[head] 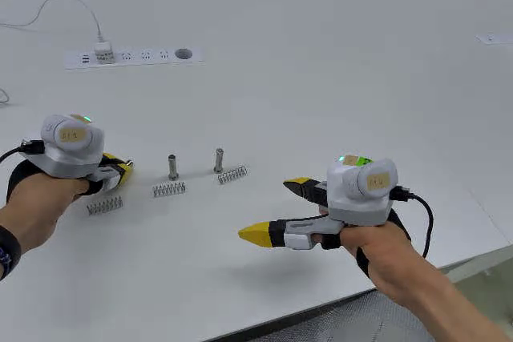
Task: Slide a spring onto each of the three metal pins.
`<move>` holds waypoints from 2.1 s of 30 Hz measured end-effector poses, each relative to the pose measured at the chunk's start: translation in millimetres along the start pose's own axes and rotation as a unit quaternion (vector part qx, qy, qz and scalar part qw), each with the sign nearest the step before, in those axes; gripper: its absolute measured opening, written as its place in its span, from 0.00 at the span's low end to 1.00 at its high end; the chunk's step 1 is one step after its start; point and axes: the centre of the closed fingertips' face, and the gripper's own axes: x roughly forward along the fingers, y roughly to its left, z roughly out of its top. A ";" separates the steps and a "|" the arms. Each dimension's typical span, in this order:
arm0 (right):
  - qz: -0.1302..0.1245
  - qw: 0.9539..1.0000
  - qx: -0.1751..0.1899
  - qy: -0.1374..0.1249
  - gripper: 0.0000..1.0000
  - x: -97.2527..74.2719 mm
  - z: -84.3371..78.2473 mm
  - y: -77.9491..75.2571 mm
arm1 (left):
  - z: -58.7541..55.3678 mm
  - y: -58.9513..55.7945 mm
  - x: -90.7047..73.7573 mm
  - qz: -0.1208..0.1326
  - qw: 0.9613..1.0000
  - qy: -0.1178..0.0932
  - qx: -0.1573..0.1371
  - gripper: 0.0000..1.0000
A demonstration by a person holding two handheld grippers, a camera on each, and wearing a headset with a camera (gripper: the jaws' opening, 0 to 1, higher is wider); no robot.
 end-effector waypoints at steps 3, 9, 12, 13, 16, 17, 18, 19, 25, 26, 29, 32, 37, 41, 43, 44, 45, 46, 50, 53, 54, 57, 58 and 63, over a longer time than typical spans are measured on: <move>-0.001 1.000 0.000 0.000 0.85 0.8 -0.5 1.1 | 0.3 2.3 0.8 0.001 1.000 0.001 0.005 0.09; -0.005 1.000 0.001 0.000 0.85 0.8 0.3 3.2 | 3.4 2.4 5.8 -0.001 0.999 0.010 0.034 0.10; -0.007 1.000 0.002 -0.002 0.85 -0.3 0.9 4.8 | 4.8 0.3 7.0 -0.002 0.999 0.013 0.053 0.09; -0.007 1.000 0.002 -0.001 0.85 -0.6 0.7 5.0 | 4.4 -0.1 6.8 -0.002 0.998 0.015 0.061 0.09; -0.009 1.000 0.003 -0.001 0.85 -1.3 0.6 6.3 | 3.9 -1.4 5.5 -0.005 0.997 0.021 0.068 0.09; -0.009 1.000 0.003 -0.001 0.85 -1.5 0.6 6.8 | 4.2 -0.9 6.0 -0.004 0.998 0.024 0.060 0.08; -0.010 1.000 0.003 -0.001 0.85 -1.5 0.6 6.9 | 4.4 -1.1 5.8 -0.005 0.998 0.024 0.061 0.08; -0.010 1.000 0.004 -0.001 0.85 -1.4 0.6 6.2 | 4.2 -1.3 5.7 -0.006 0.998 0.025 0.057 0.08; -0.011 1.000 0.007 -0.003 0.85 -2.0 1.9 4.9 | 6.0 -1.2 -1.5 -0.005 0.999 0.017 0.041 0.08; -0.011 1.000 0.008 -0.005 0.85 -2.2 2.3 4.6 | 7.0 -0.9 -3.3 -0.004 0.999 0.015 0.037 0.08; -0.012 1.000 0.009 -0.006 0.85 -3.1 2.7 3.2 | 14.0 2.6 -13.3 0.005 1.000 -0.002 0.012 0.08; -0.013 1.000 0.011 -0.005 0.85 -3.3 1.5 2.2 | 15.1 3.6 -20.8 0.009 1.000 -0.008 0.016 0.08; -0.012 1.000 0.013 -0.006 0.85 -3.6 0.9 2.5 | 14.6 6.6 -29.6 0.013 1.000 -0.015 0.010 0.08; -0.012 1.000 0.013 -0.004 0.85 -3.4 -0.5 3.6 | 12.3 8.3 -33.3 0.018 1.000 -0.014 0.012 0.08; -0.011 1.000 0.013 -0.004 0.85 -3.5 -0.9 4.5 | 12.3 8.2 -35.5 0.017 1.000 -0.016 0.010 0.08; -0.011 1.000 0.013 -0.004 0.85 -3.5 -1.2 5.0 | 12.0 8.3 -36.7 0.017 1.000 -0.017 0.010 0.08; -0.010 1.000 0.013 -0.004 0.85 -3.6 -1.4 5.4 | 11.8 8.3 -37.7 0.018 1.000 -0.018 0.010 0.08; -0.010 1.000 0.013 -0.004 0.85 -3.6 -1.7 5.5 | 11.8 8.0 -38.6 0.018 1.000 -0.018 0.010 0.08; -0.011 1.000 0.014 -0.004 0.85 -4.8 -2.0 5.7 | 11.9 8.1 -42.0 0.019 1.000 -0.021 0.006 0.08; -0.012 1.000 0.012 -0.005 0.85 -5.5 -1.7 6.0 | 11.8 7.6 -44.9 0.019 1.000 -0.021 0.006 0.08; -0.012 1.000 0.011 -0.004 0.85 -5.7 -2.0 5.8 | 11.5 7.2 -46.5 0.020 1.000 -0.022 0.008 0.08; -0.013 1.000 0.010 -0.003 0.85 -5.9 -2.2 6.0 | 10.8 7.7 -49.0 0.022 0.999 -0.022 0.011 0.08; -0.013 1.000 0.011 -0.004 0.85 -5.9 -2.1 6.2 | 10.6 7.9 -49.8 0.022 0.999 -0.022 0.012 0.08; -0.011 1.000 0.010 -0.002 0.85 -5.0 -3.2 7.9 | 9.2 9.7 -53.8 0.025 0.999 -0.023 0.009 0.08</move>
